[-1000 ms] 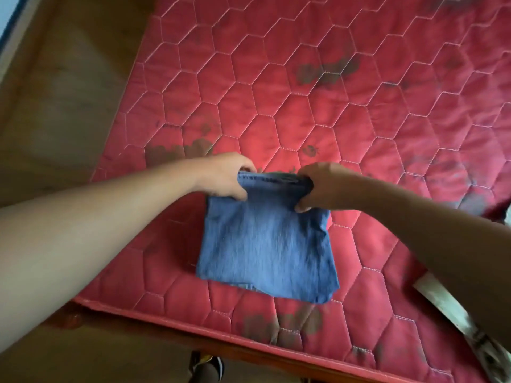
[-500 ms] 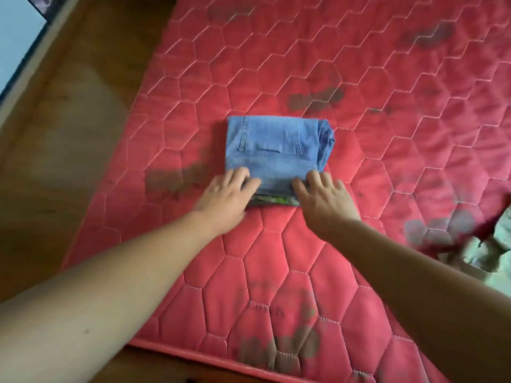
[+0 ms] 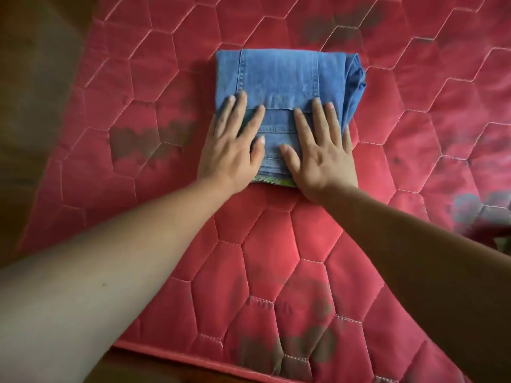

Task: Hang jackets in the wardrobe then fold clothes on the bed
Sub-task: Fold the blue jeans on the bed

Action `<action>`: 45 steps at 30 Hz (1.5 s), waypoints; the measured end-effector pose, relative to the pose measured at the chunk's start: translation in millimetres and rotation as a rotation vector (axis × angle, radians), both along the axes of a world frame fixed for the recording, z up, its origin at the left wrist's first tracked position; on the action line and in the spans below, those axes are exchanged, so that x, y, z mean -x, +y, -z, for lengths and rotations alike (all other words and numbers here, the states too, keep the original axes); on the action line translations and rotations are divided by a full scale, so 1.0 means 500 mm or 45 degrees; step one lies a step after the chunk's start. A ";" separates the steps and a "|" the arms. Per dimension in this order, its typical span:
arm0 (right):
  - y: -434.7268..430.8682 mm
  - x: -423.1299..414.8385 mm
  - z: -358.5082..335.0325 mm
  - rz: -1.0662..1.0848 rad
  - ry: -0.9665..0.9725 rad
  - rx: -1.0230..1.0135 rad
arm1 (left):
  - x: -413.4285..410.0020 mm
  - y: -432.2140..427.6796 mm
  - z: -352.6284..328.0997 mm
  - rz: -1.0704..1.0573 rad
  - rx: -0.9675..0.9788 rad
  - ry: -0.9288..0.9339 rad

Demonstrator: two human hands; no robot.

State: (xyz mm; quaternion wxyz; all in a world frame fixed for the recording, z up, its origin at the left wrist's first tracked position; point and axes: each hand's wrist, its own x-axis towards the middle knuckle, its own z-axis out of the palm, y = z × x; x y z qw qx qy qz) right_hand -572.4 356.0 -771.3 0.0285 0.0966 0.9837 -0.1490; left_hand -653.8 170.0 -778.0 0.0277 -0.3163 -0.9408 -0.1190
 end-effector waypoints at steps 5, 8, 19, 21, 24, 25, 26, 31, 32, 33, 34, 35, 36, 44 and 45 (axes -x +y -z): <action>0.014 0.028 -0.042 -0.015 -0.148 0.045 | 0.019 0.011 -0.035 -0.007 0.134 -0.133; 0.060 0.074 -0.082 -0.018 0.107 -0.017 | 0.068 0.017 -0.074 0.023 0.168 -0.117; 0.087 0.157 0.006 0.279 0.093 0.153 | 0.145 0.059 -0.014 -0.145 0.038 -0.202; 0.072 0.134 -0.014 0.459 0.177 0.361 | 0.123 0.054 -0.045 -0.329 -0.241 -0.388; 0.053 0.078 -0.033 0.696 0.182 0.793 | 0.088 0.032 -0.072 -0.735 -0.701 -0.698; 0.052 0.073 -0.041 0.849 0.208 0.978 | 0.085 0.028 -0.085 -0.869 -0.804 -0.818; 0.055 0.076 -0.056 1.040 0.227 1.171 | 0.089 0.025 -0.097 -0.987 -0.910 -0.953; 0.084 0.088 -0.123 1.336 -0.080 1.847 | 0.089 -0.006 -0.153 -1.110 -1.064 -1.666; 0.080 0.080 -0.137 1.290 -0.146 1.877 | 0.077 -0.011 -0.166 -1.097 -1.043 -1.750; 0.071 0.070 -0.159 1.247 -0.198 1.922 | 0.064 -0.018 -0.181 -1.079 -1.059 -1.806; 0.062 0.059 -0.184 1.214 -0.229 1.968 | 0.052 -0.026 -0.201 -1.052 -1.106 -1.840; 0.055 0.047 -0.214 1.184 -0.243 2.034 | 0.038 -0.037 -0.227 -1.027 -1.160 -1.850; 0.049 0.034 -0.250 1.135 -0.250 2.089 | 0.026 -0.051 -0.257 -1.006 -1.198 -1.846; -0.038 -0.076 -0.698 0.793 -0.300 2.251 | -0.023 -0.192 -0.702 -0.740 -1.101 -1.894; -0.057 -0.090 -0.762 0.740 -0.289 2.258 | -0.033 -0.213 -0.763 -0.697 -1.099 -1.873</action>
